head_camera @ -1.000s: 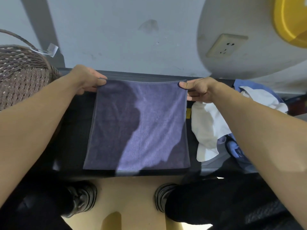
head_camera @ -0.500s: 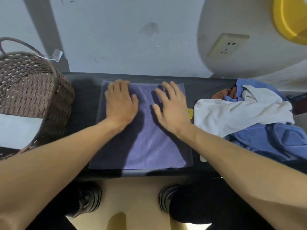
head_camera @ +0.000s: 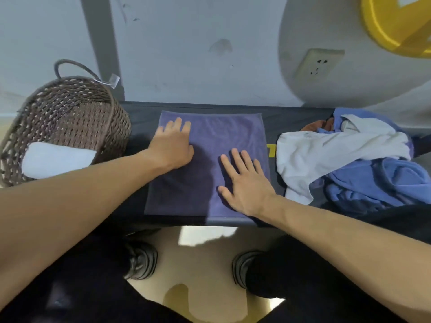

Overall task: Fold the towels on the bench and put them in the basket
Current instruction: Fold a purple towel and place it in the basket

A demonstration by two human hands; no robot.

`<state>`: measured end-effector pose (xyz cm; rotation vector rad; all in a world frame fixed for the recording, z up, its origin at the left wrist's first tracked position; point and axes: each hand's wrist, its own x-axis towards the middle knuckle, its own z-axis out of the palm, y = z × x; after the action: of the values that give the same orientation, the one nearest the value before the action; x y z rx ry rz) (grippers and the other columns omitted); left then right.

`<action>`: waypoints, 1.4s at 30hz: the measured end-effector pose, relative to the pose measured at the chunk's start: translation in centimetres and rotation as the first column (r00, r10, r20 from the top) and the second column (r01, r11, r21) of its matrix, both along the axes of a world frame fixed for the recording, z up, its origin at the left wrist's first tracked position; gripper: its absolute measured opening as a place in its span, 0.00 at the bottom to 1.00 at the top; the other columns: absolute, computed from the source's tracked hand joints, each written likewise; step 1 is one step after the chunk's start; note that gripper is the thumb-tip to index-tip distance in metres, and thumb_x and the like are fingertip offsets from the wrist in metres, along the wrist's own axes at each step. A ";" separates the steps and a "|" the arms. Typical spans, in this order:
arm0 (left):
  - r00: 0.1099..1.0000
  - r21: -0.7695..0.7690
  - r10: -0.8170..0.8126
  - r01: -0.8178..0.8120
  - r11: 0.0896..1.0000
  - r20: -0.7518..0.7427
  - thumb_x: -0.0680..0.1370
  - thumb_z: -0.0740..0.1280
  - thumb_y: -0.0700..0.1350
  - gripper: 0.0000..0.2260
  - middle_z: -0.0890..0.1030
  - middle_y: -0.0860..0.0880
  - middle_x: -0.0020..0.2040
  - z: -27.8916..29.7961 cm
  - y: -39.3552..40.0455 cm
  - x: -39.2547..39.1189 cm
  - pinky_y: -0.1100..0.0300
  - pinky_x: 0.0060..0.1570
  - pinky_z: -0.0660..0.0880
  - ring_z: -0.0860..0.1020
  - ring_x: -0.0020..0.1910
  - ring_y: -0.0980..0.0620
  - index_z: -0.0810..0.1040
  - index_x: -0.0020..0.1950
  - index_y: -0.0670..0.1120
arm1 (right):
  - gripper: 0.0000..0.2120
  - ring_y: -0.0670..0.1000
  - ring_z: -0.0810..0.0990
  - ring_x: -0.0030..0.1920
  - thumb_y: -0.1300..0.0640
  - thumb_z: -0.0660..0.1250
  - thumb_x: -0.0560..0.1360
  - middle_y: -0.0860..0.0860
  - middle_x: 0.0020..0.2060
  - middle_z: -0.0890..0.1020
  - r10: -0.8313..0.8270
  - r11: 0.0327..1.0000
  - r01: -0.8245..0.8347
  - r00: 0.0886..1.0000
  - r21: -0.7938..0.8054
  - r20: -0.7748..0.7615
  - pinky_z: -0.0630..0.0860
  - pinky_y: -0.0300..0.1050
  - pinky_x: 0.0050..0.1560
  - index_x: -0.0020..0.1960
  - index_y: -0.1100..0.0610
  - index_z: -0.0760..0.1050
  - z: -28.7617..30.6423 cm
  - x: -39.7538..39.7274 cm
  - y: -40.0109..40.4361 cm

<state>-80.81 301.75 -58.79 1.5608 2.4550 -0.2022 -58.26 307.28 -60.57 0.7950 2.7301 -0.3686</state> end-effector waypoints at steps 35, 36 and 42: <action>0.847 0.097 -0.145 0.111 0.989 0.512 0.77 0.70 0.44 0.03 0.81 0.55 0.46 -1.4 -10.1 5.1 0.59 0.48 0.75 0.79 0.44 0.55 0.82 0.49 0.50 | 0.28 0.52 0.72 0.57 0.41 0.74 0.71 0.50 0.55 0.76 0.054 0.961 -0.080 0.993 -0.266 -0.102 0.73 0.49 0.59 0.66 0.51 0.73 2.0 4.0 -1.7; 0.833 0.085 -0.128 0.097 0.992 0.539 0.77 0.69 0.44 0.02 0.81 0.56 0.45 -1.3 -10.0 4.8 0.60 0.48 0.74 0.79 0.44 0.56 0.82 0.48 0.51 | 0.32 0.51 0.71 0.58 0.40 0.75 0.69 0.50 0.56 0.75 0.079 0.960 -0.099 0.993 -0.263 -0.086 0.72 0.49 0.60 0.68 0.51 0.71 1.9 4.0 -1.8; 0.807 0.050 -0.016 -0.017 0.999 0.590 0.79 0.67 0.49 0.06 0.80 0.58 0.42 -1.3 -9.4 3.9 0.64 0.42 0.71 0.78 0.43 0.58 0.76 0.43 0.59 | 0.11 0.54 0.76 0.52 0.52 0.67 0.79 0.53 0.50 0.78 -0.079 0.951 0.022 0.982 -0.309 -0.173 0.73 0.47 0.53 0.57 0.56 0.80 1.6 4.1 -0.5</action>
<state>-76.92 292.36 -60.08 1.3697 1.9710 0.3144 -54.21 306.82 -59.02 0.7782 2.7207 -0.8930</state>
